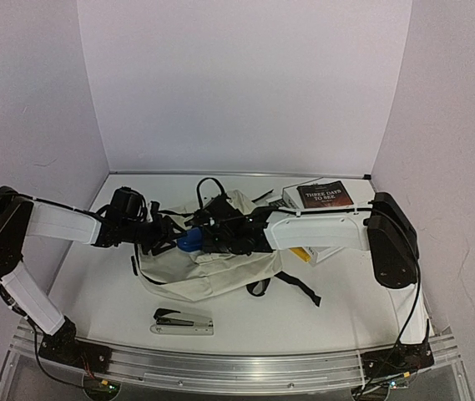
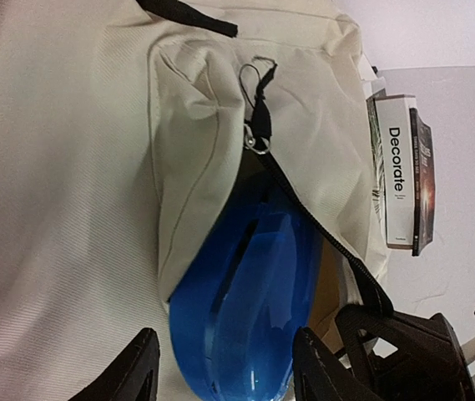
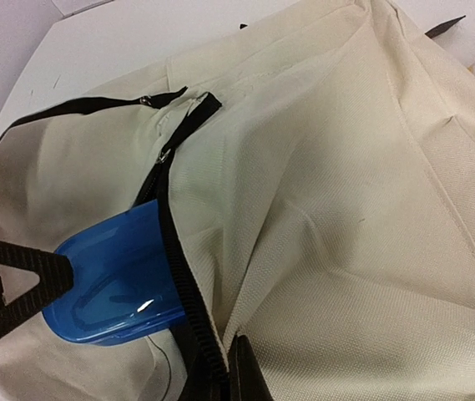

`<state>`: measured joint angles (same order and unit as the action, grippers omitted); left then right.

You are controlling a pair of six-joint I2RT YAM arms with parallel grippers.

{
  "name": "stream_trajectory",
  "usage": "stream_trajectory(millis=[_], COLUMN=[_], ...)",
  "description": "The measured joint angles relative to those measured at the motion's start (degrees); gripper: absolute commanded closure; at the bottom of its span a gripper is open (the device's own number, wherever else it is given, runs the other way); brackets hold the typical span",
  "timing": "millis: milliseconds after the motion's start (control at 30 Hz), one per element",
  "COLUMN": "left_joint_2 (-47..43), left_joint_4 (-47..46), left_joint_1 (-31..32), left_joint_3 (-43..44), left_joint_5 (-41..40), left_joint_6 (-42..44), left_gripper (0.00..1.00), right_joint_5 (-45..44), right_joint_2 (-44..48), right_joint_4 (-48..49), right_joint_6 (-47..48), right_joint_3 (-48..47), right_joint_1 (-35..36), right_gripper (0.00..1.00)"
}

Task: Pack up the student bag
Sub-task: Place the stationery in the student bag.

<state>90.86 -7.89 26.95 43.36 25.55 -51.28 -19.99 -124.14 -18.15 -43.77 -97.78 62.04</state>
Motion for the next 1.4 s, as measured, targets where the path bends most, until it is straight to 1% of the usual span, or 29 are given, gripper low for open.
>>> stream_trajectory(millis=[33,133,200,267,433,600,800,900,967,1200,1400], left_joint_2=[0.5,2.7,4.5,6.2,10.6,14.3,15.3,14.7,14.6,16.9,20.0], left_joint_4=[-0.6,-3.1,-4.6,-6.0,-8.9,-11.8,-12.9,-12.0,-11.6,-11.7,-12.8], left_joint_1=[0.4,1.9,2.9,4.0,6.6,7.3,7.3,7.3,7.3,7.4,8.7], left_joint_3=[0.1,0.6,1.2,2.3,6.1,7.7,8.0,8.0,8.0,9.9,12.5], left_joint_5=[0.5,1.8,2.1,2.5,2.9,3.3,2.1,0.4,0.1,1.3,2.7], left_joint_6=[-0.7,-2.4,-3.6,-4.4,-6.1,-7.4,-7.0,-5.8,-5.4,-5.2,-5.2], left_gripper=[0.5,0.62,0.66,0.67,0.68,0.68,0.55,0.53,0.55,0.66,0.67], right_joint_5=[0.0,0.0,0.0,0.0,-0.1,-0.3,-0.2,0.0,0.0,0.0,-1.2], right_joint_2=[0.0,0.0,0.0,0.0,0.0,0.1,0.2,0.3,0.3,0.4,1.0], right_joint_4=[0.1,0.2,0.2,0.1,0.2,0.2,0.8,1.0,1.1,1.6,1.8], right_joint_6=[0.0,0.0,0.0,0.0,0.0,0.0,0.0,0.0,0.0,0.0,0.1], right_joint_3=[0.0,0.1,0.1,0.2,0.4,0.6,1.3,1.5,1.5,1.8,3.5], right_joint_1=[0.0,0.0,0.0,0.0,0.0,-0.2,-0.5,-0.5,-0.5,-0.5,-1.0], right_gripper=[1.0,1.0,1.0,1.0,1.0,1.0,1.0,1.0,1.0,1.0,1.0])
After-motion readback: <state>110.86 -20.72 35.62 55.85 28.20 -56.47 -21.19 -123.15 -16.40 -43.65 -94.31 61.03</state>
